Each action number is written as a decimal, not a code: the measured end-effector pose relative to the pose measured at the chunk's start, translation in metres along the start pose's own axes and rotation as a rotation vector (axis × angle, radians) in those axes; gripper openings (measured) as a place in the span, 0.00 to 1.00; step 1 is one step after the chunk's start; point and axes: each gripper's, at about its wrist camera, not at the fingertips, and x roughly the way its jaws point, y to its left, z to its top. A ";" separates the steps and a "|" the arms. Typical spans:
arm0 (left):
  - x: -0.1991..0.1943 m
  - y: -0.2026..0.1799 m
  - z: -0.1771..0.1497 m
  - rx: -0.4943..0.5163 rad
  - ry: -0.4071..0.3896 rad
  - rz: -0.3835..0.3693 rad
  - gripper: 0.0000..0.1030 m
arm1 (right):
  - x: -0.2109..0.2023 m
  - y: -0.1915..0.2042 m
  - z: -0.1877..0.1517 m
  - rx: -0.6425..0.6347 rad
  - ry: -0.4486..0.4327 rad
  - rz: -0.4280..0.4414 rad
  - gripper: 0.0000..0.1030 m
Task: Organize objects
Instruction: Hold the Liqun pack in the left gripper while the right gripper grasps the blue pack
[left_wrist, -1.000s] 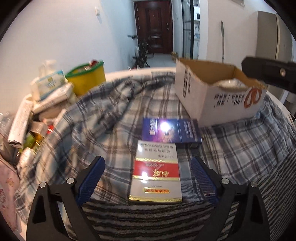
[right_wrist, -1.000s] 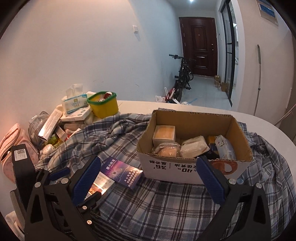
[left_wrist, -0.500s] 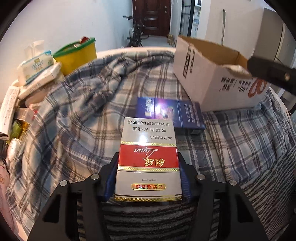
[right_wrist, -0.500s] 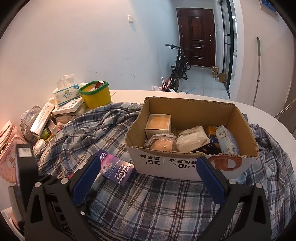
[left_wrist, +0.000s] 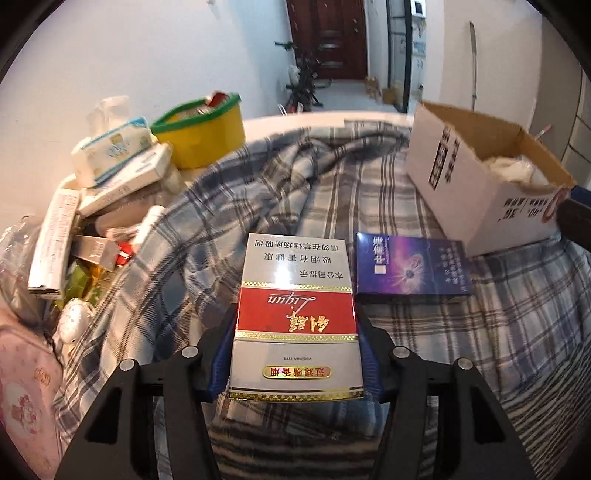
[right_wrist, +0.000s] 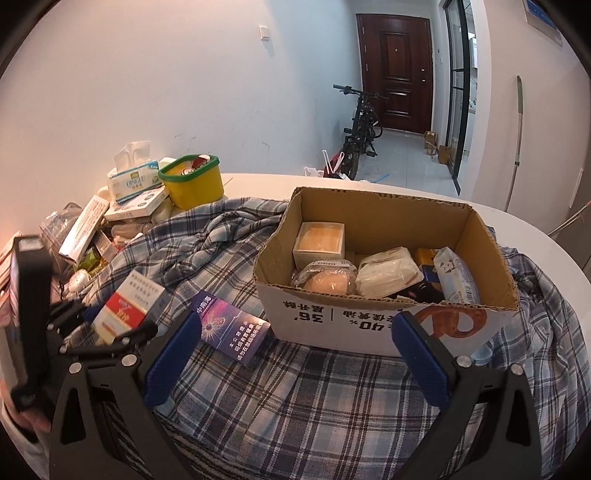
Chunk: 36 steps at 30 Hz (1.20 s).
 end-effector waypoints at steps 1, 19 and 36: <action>0.005 0.000 0.000 0.005 0.018 -0.013 0.57 | 0.001 0.001 0.000 -0.003 0.002 -0.001 1.00; -0.019 -0.031 -0.019 0.145 0.097 -0.191 0.57 | -0.017 -0.006 -0.003 -0.045 0.005 -0.100 1.00; 0.018 -0.014 0.022 0.221 0.089 -0.084 0.57 | -0.026 -0.015 -0.035 -0.051 0.054 -0.116 1.00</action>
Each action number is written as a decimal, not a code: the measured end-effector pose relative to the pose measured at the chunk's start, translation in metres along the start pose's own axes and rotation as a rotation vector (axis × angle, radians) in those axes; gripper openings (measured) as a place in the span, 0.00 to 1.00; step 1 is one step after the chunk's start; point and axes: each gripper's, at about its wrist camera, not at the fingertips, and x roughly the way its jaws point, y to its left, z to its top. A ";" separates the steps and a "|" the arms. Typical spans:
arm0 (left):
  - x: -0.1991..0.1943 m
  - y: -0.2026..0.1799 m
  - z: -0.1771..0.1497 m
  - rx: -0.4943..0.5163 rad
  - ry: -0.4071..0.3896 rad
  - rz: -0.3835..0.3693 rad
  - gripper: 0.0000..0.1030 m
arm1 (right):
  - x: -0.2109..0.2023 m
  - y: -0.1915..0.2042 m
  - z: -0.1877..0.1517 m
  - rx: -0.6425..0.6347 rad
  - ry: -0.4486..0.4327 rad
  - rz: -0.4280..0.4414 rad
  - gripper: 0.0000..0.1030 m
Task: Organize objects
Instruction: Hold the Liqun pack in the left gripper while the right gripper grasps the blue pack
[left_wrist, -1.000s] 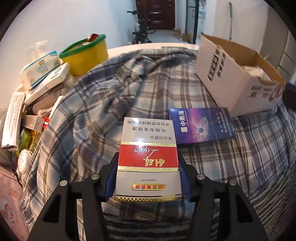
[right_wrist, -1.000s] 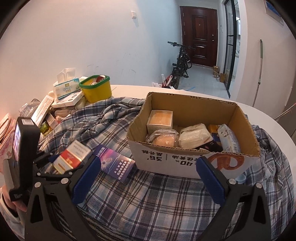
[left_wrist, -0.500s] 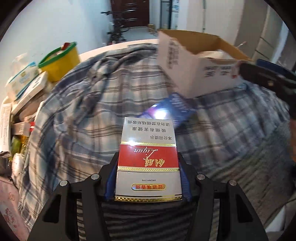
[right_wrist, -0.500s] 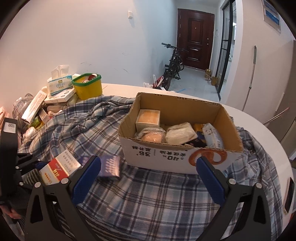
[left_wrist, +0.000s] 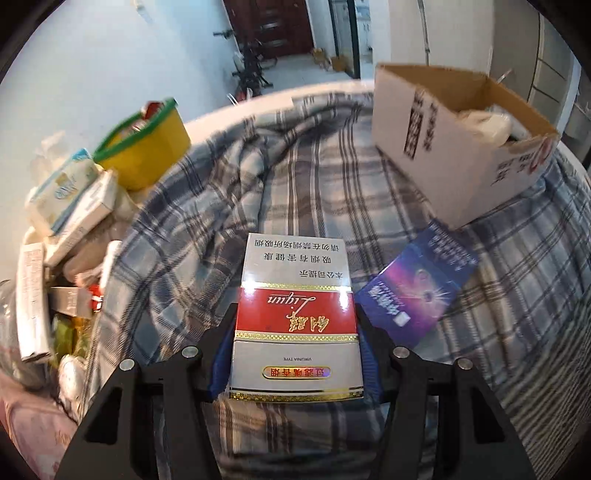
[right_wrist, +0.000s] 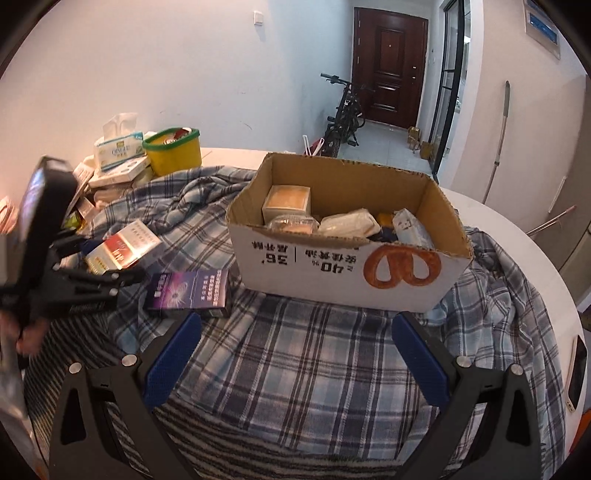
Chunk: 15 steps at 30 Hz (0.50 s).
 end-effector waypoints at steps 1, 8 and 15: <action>0.004 -0.001 -0.001 0.017 0.008 -0.013 0.57 | 0.000 0.000 -0.001 0.000 0.002 -0.003 1.00; 0.005 -0.016 -0.012 0.092 0.046 -0.096 0.57 | 0.000 -0.005 -0.002 0.004 0.015 -0.029 1.00; -0.014 -0.029 -0.022 0.113 0.063 -0.214 0.57 | 0.005 -0.004 -0.001 0.023 0.020 -0.025 1.00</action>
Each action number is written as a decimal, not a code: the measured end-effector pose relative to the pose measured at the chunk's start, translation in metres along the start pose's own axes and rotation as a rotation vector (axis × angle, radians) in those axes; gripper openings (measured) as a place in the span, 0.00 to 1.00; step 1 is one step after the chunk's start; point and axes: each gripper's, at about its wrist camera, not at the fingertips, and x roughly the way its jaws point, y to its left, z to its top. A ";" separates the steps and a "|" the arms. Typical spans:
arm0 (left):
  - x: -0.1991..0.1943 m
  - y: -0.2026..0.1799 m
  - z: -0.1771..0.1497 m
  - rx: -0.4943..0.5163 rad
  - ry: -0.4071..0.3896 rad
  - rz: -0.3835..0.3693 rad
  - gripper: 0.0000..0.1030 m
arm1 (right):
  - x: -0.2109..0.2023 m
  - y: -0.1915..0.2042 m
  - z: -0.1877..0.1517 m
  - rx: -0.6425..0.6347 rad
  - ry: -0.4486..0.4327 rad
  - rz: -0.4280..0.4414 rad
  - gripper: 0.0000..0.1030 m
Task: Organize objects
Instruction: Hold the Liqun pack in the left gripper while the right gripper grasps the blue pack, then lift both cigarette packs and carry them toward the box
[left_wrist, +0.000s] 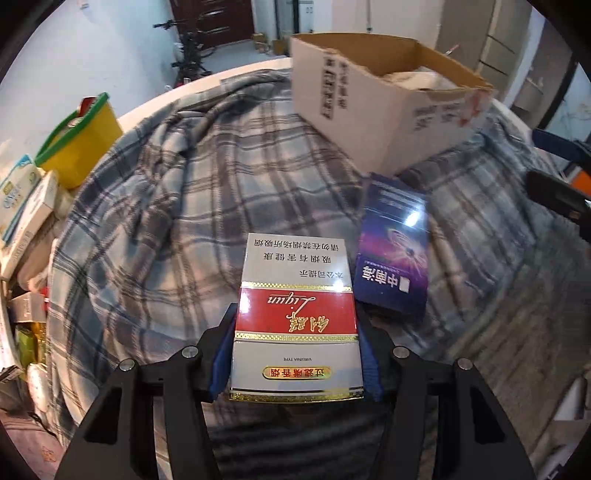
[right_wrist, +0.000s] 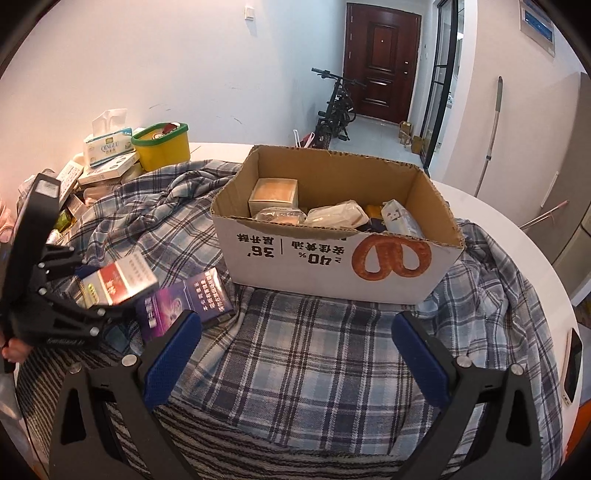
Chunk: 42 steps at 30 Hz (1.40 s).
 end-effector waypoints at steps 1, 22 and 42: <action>-0.002 -0.005 -0.001 0.021 0.003 -0.006 0.57 | 0.001 0.001 0.000 0.002 0.001 0.002 1.00; 0.014 -0.098 0.030 0.108 0.040 -0.090 0.57 | 0.029 -0.035 -0.013 0.190 0.089 0.156 1.00; -0.010 -0.071 0.043 -0.198 -0.171 0.032 0.57 | 0.052 -0.049 -0.032 0.309 0.161 0.091 0.84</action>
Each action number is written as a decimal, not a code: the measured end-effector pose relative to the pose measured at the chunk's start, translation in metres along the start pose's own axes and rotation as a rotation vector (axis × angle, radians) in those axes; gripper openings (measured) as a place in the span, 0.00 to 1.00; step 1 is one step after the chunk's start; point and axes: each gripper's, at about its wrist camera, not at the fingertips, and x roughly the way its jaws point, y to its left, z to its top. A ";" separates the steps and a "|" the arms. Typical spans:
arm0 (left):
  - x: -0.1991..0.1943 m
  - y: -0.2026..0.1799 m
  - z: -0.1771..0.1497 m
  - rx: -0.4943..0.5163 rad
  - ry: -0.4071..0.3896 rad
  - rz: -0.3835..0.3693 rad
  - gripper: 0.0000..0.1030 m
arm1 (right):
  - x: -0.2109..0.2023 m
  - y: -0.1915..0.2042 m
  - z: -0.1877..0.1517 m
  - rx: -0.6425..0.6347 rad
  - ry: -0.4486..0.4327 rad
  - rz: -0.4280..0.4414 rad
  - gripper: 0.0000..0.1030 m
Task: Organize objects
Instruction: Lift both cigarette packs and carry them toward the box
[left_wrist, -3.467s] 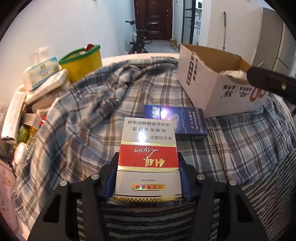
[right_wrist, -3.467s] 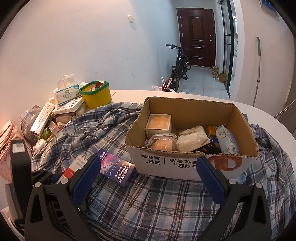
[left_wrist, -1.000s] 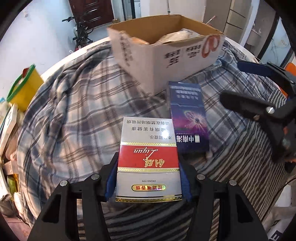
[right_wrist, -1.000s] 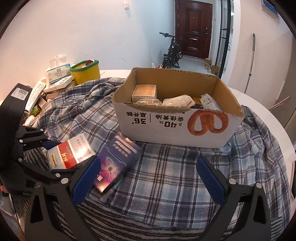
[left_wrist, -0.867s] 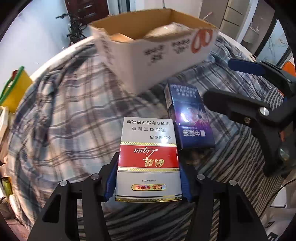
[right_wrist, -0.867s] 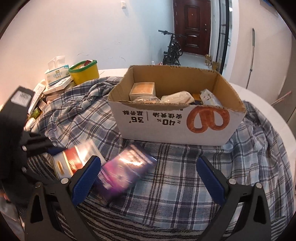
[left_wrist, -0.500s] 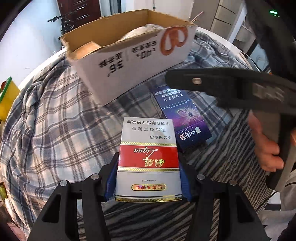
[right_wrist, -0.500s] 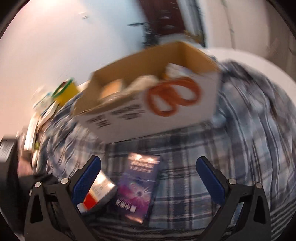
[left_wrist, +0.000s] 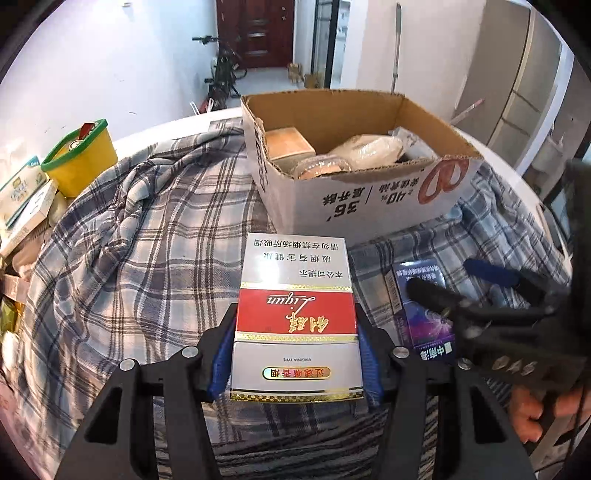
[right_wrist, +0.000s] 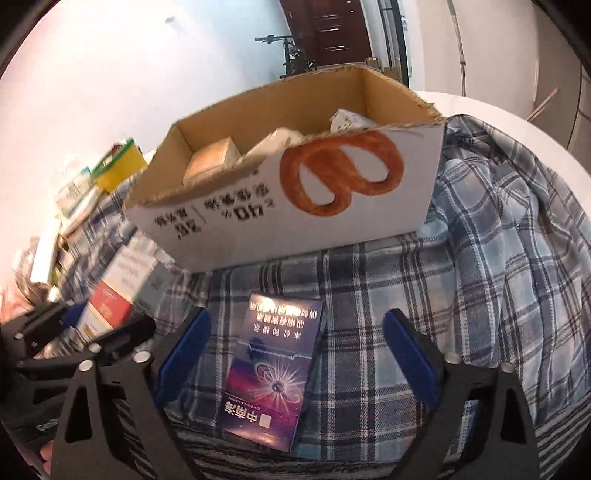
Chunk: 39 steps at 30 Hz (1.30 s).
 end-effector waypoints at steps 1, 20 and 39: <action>0.003 0.006 -0.001 -0.012 -0.007 0.000 0.57 | 0.005 0.000 -0.002 -0.009 0.021 0.001 0.79; 0.028 0.026 -0.008 -0.104 -0.062 0.118 0.57 | 0.020 0.047 -0.017 -0.327 -0.027 -0.119 0.50; -0.015 0.021 -0.015 -0.108 -0.321 0.065 0.57 | -0.032 0.046 -0.009 -0.297 -0.361 -0.155 0.49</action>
